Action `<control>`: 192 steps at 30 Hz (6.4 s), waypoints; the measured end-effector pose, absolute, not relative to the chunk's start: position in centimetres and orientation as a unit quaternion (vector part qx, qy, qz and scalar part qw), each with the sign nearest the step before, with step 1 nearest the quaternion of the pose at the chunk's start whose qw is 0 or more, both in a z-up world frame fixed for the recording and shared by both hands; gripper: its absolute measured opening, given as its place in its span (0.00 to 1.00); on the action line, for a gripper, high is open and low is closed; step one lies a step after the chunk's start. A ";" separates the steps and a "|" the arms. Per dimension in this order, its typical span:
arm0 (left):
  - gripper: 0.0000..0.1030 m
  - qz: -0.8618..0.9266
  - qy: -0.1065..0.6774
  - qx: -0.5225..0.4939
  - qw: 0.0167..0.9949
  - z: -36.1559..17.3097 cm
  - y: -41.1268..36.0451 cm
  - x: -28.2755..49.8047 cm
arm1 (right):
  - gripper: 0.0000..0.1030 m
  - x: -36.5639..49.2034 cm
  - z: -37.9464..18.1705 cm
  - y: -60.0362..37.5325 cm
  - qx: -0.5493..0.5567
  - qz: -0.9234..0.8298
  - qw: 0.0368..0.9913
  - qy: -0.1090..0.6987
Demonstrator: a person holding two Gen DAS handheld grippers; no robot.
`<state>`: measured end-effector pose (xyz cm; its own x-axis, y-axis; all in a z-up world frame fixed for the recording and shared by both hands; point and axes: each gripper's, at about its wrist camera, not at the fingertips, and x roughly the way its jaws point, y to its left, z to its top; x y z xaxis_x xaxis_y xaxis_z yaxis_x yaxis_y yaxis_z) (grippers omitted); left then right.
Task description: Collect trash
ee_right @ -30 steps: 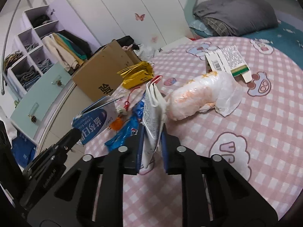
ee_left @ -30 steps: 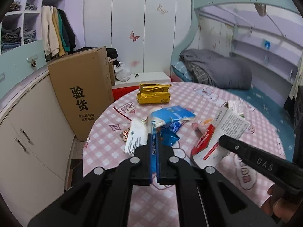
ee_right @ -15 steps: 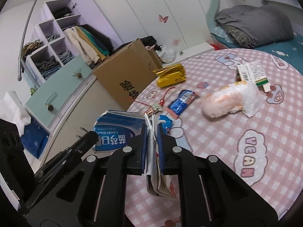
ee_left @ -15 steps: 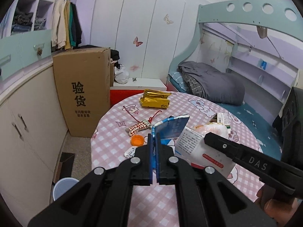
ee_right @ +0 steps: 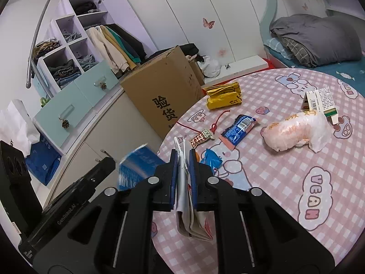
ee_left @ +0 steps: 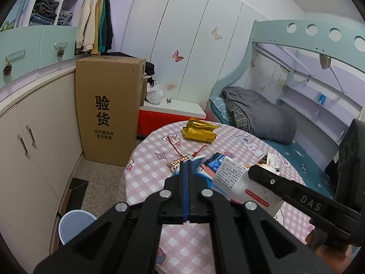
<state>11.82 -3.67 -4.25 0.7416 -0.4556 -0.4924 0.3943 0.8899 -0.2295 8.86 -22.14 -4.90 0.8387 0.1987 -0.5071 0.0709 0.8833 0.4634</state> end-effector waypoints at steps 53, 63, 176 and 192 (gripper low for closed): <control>0.70 -0.217 0.413 -0.079 0.881 -14.4 -3.1 18.2 | 0.75 8.0 -12.1 -22.4 0.167 -0.052 0.921 0.348; 0.52 -0.267 0.398 -0.081 0.874 -14.7 -5.0 17.8 | 0.84 9.3 -13.1 -22.4 0.151 -0.093 0.912 0.369; 0.03 -0.213 0.333 -0.139 0.908 -10.3 1.3 15.1 | 0.08 12.4 -8.5 -21.1 0.076 -0.104 0.928 0.351; 0.03 -0.097 0.347 -0.168 0.918 -13.1 12.2 15.4 | 0.08 17.9 -9.6 -4.1 0.070 0.150 0.909 0.384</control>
